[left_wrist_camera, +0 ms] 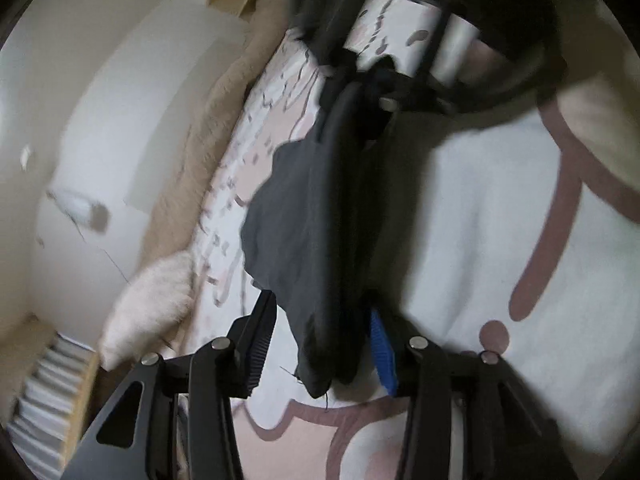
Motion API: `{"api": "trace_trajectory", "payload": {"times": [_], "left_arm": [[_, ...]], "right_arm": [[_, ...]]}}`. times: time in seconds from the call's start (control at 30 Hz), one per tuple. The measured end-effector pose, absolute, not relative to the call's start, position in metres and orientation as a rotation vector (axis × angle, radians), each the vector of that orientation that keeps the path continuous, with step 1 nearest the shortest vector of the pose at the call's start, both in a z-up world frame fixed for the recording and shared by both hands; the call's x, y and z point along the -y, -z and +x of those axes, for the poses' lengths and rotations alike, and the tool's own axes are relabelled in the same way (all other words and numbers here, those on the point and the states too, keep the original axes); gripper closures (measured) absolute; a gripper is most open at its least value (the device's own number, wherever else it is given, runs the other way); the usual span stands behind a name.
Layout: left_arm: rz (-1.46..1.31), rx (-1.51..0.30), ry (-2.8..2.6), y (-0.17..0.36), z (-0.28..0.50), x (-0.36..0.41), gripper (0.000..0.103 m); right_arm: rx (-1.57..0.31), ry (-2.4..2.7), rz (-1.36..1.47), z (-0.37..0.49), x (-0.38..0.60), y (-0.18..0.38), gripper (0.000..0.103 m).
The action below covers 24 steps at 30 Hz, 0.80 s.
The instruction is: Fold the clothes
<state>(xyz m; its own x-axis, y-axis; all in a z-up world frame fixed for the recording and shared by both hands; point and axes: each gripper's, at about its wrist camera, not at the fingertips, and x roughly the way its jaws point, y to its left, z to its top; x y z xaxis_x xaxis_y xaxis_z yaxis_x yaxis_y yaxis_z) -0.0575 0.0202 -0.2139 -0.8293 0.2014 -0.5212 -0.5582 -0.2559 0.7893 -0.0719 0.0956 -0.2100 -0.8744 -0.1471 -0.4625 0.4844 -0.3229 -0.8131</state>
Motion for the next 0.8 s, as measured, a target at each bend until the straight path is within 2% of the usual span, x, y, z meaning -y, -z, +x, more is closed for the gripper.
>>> {"api": "trace_trajectory", "payload": {"times": [0.23,0.27,0.3,0.33,0.4,0.43,0.53,0.6,0.77,0.8], "left_arm": [[-0.362,-1.601,-2.126,0.220,-0.062,-0.029,0.059],[-0.353,-1.610,-2.127,0.220,-0.063,-0.031,0.059],[-0.349,-1.613,-2.131,0.220,-0.065,-0.031,0.063],[-0.354,-1.612,-2.138,0.220,-0.066,-0.031,0.075],[-0.362,-1.622,-2.135,0.223,-0.068,-0.029,0.088],[-0.366,-1.627,-2.130,0.225,-0.069,-0.029,0.090],[-0.390,-1.607,-2.145,0.225,-0.072,-0.026,0.091],[-0.415,-1.566,-2.177,0.221,-0.075,-0.024,0.091],[-0.478,-1.459,-2.253,0.208,-0.084,-0.020,0.092],[-0.491,-1.438,-2.268,0.206,-0.086,-0.020,0.092]], "right_arm": [[-1.156,2.309,0.663,-0.101,-0.102,0.162,0.091],[-1.148,2.307,0.670,-0.101,-0.102,0.163,0.091],[-1.167,2.301,0.663,-0.099,-0.103,0.166,0.091],[-1.185,2.295,0.657,-0.096,-0.103,0.170,0.091],[-1.221,2.282,0.644,-0.092,-0.104,0.178,0.091],[-1.240,2.276,0.637,-0.090,-0.104,0.182,0.091],[-1.337,2.260,0.572,-0.079,-0.107,0.196,0.084],[-1.424,2.248,0.503,-0.068,-0.110,0.207,0.062],[-1.555,2.204,0.411,-0.059,-0.110,0.220,0.063],[-1.566,2.195,0.407,-0.060,-0.108,0.221,0.072]]}}
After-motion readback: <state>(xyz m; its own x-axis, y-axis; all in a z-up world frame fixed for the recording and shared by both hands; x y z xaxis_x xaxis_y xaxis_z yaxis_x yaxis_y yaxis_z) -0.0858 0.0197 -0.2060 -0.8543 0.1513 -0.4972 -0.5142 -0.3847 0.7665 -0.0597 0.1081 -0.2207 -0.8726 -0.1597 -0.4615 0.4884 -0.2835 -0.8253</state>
